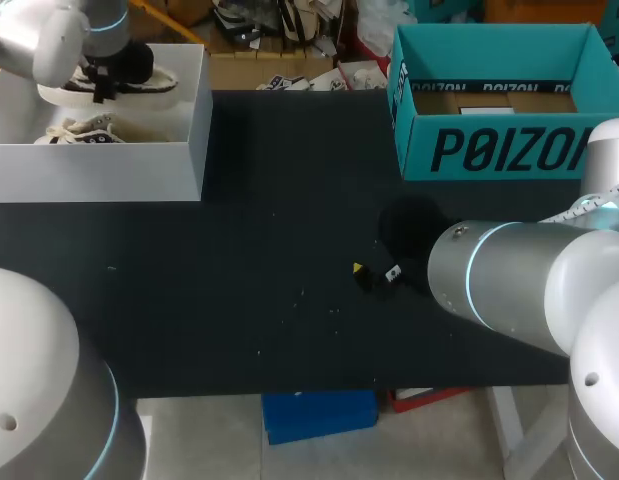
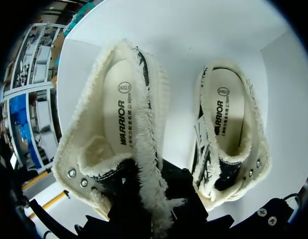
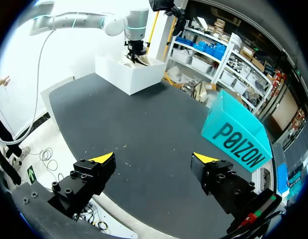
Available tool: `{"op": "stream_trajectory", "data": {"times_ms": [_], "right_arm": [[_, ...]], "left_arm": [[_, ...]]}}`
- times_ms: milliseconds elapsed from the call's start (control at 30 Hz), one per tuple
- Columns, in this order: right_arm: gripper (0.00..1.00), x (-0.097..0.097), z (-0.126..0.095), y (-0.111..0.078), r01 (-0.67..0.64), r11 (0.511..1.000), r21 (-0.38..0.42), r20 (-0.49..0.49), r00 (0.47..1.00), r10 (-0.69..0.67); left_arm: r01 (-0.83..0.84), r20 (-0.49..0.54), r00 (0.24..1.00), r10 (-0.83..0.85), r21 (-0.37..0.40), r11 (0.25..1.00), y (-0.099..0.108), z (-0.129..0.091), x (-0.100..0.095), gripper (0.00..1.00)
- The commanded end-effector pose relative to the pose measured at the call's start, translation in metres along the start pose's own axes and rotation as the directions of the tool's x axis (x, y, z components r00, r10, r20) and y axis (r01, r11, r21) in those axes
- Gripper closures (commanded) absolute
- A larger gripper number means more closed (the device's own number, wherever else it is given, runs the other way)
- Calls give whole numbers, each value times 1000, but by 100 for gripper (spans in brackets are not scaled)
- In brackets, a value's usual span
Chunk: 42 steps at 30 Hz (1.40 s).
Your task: Take the shoe out of the shoebox, open the shoe tongue, remove and reinsert the insole, then place the shoe into the shoebox
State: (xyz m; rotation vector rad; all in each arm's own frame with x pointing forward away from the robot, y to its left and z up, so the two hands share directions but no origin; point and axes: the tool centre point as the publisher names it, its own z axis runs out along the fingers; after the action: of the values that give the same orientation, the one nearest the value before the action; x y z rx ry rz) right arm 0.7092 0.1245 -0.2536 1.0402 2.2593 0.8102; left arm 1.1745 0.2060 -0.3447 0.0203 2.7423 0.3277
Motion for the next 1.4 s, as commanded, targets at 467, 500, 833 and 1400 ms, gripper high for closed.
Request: {"op": "stream_trajectory", "data": {"times_ms": [467,500,833,1400], "right_arm": [[0,3,-6,-6,-1,1000,-14,5,1000,1],[0,3,-6,-6,-1,1000,-14,5,1000,1],[0,3,-6,-6,-1,1000,-14,5,1000,1],[0,3,-6,-6,-1,1000,-14,5,1000,1]], "left_arm": [[9,-55,998,-12,-44,999,-12,31,7,100],[10,-57,998,-13,-44,999,-12,32,8,100],[11,-69,998,-13,-41,999,-15,27,11,59],[5,-53,999,-4,10,1000,-14,-39,-6,63]]}}
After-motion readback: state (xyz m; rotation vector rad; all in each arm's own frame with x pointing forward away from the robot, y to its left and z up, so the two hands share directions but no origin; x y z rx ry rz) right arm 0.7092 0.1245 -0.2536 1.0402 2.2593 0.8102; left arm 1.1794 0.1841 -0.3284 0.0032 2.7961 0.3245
